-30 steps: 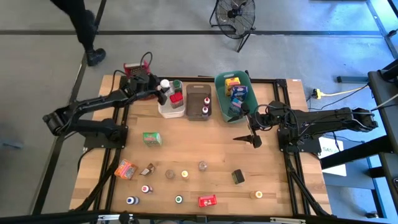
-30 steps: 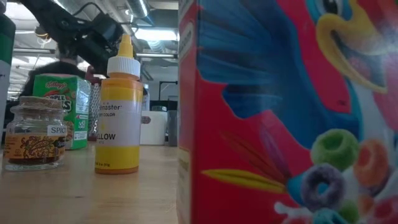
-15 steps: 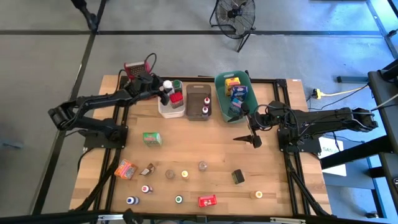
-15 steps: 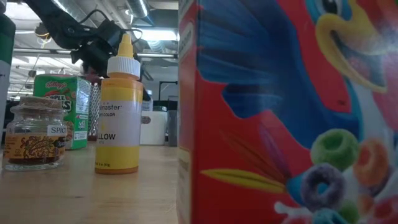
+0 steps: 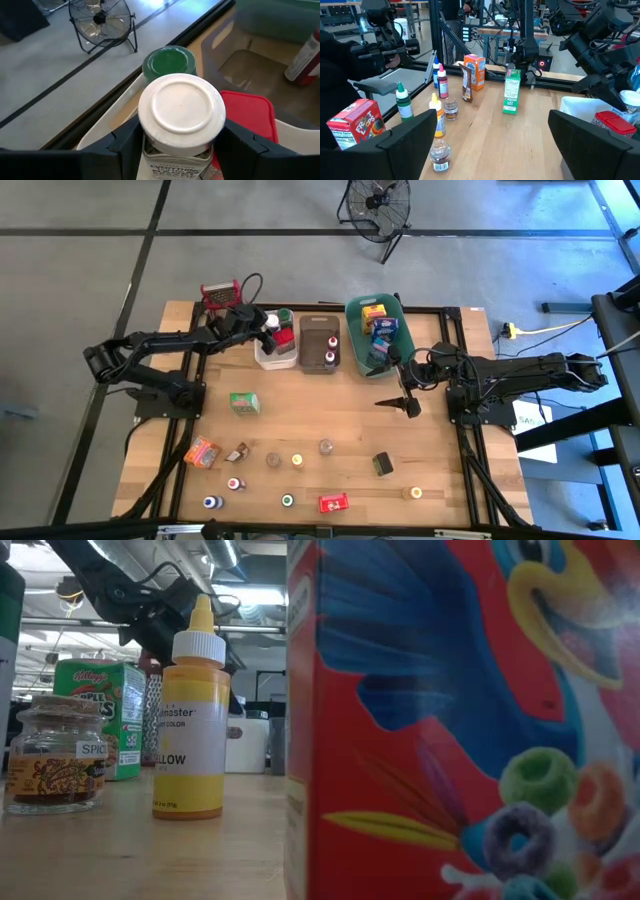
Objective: Pick & Place Kitchen Items
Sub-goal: Put the white spice bottle into the left white bin
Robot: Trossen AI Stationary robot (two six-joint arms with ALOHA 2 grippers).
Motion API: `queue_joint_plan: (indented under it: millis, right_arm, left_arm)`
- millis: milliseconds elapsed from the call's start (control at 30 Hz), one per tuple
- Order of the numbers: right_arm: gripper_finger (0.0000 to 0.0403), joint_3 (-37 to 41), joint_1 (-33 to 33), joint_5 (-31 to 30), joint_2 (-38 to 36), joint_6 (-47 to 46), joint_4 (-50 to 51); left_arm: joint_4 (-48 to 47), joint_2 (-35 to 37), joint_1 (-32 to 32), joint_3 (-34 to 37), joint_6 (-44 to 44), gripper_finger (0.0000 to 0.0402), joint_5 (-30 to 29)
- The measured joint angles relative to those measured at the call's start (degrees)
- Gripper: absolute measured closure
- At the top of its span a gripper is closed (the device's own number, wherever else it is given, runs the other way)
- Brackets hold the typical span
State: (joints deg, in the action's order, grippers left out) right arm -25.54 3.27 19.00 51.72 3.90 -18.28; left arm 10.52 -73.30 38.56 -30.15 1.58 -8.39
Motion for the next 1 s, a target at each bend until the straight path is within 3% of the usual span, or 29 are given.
queue_joint_plan:
  millis: [200, 433, 1000]
  right_arm:
    - [0.0018, 0.0, 0.02, 0.02, 0.0, 0.0, 0.02]
    - [0.0018, 0.0, 0.0, 0.0, 0.0, 0.0, 0.02]
    - [0.0018, 0.0, 0.0, 0.02, 0.0, 0.0, 0.04]
  left_arm:
    - [0.0, -1.48, 0.25, 0.0, -2.47, 0.0202, -0.74]
    - [0.24, -2.31, 0.2, 0.02, -2.38, 0.0169, -0.43]
    - [1.67, -0.68, -0.22, 0.0, -2.52, 0.0169, -0.35]
